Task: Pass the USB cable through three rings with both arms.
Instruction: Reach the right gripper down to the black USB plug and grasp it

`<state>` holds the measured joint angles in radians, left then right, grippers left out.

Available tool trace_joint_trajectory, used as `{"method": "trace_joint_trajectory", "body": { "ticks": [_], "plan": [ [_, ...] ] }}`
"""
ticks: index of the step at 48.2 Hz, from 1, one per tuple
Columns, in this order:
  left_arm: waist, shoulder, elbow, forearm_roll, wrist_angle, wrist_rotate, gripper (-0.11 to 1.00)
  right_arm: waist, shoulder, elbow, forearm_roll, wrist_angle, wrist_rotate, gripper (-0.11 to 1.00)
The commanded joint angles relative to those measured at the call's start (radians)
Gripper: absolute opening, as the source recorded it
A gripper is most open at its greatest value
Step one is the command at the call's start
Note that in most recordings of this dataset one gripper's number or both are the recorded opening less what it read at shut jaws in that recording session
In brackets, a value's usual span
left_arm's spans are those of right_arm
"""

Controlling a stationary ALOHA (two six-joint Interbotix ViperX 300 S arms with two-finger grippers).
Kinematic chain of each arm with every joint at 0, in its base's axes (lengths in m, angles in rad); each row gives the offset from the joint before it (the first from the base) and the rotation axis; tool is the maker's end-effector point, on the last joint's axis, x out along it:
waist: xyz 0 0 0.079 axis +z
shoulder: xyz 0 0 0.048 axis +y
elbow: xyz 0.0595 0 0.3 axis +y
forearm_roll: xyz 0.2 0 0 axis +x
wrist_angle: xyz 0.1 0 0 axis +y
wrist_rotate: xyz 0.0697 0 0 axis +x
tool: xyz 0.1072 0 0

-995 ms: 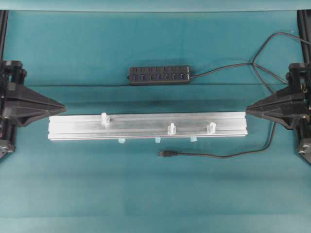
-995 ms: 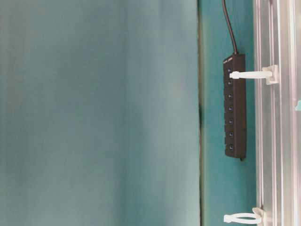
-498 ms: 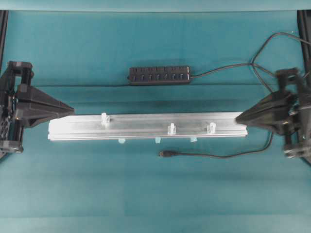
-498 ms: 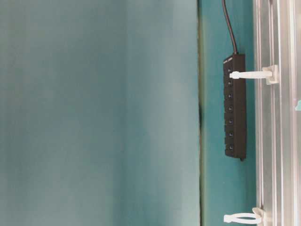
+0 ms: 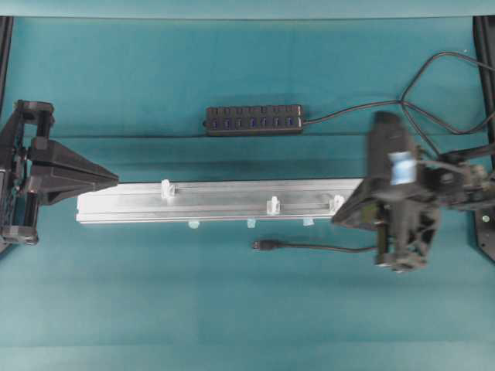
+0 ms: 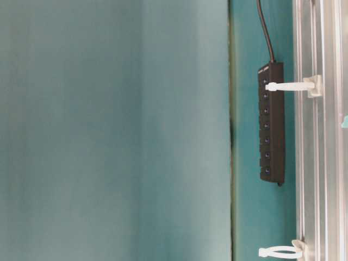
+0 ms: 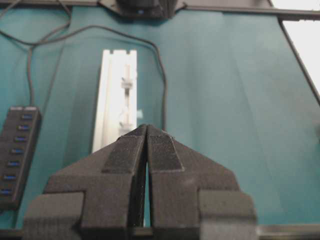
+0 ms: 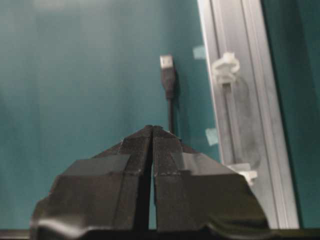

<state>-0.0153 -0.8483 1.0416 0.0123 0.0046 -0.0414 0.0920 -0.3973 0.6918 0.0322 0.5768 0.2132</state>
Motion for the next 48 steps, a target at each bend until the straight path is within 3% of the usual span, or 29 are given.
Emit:
{"method": "trace_joint_trajectory", "body": {
  "ticks": [1, 9, 16, 20, 29, 32, 35, 44, 48],
  "plan": [
    [-0.002, 0.002, -0.035, 0.002, 0.006, 0.0, 0.02, 0.003, 0.06, -0.084, -0.011, 0.064, 0.005, -0.09],
    [0.0, 0.0, -0.037, 0.002, 0.034, 0.0, 0.02, 0.003, 0.175, -0.176, -0.012, 0.213, -0.003, -0.06],
    [0.003, 0.0, -0.035, 0.002, 0.048, 0.002, 0.02, 0.003, 0.236, -0.215, -0.012, 0.241, -0.018, 0.08],
    [0.005, 0.002, -0.035, 0.002, 0.049, 0.002, 0.02, 0.003, 0.261, -0.225, -0.014, 0.235, -0.025, 0.26],
    [0.005, 0.006, -0.035, 0.002, 0.051, 0.002, 0.02, 0.009, 0.298, -0.23, -0.028, 0.236, -0.025, 0.8],
    [0.003, 0.006, -0.035, 0.002, 0.049, 0.002, 0.02, 0.017, 0.305, -0.235, -0.028, 0.236, -0.026, 0.91],
    [0.003, 0.006, -0.035, 0.002, 0.049, 0.002, 0.02, 0.025, 0.31, -0.241, -0.028, 0.236, -0.025, 0.81],
    [0.005, 0.006, -0.035, 0.002, 0.049, 0.002, 0.02, 0.032, 0.327, -0.252, -0.028, 0.242, -0.021, 0.26],
    [0.005, 0.006, -0.035, 0.002, 0.049, 0.0, 0.02, 0.034, 0.331, -0.252, -0.028, 0.242, -0.02, 0.08]
  ]
}}
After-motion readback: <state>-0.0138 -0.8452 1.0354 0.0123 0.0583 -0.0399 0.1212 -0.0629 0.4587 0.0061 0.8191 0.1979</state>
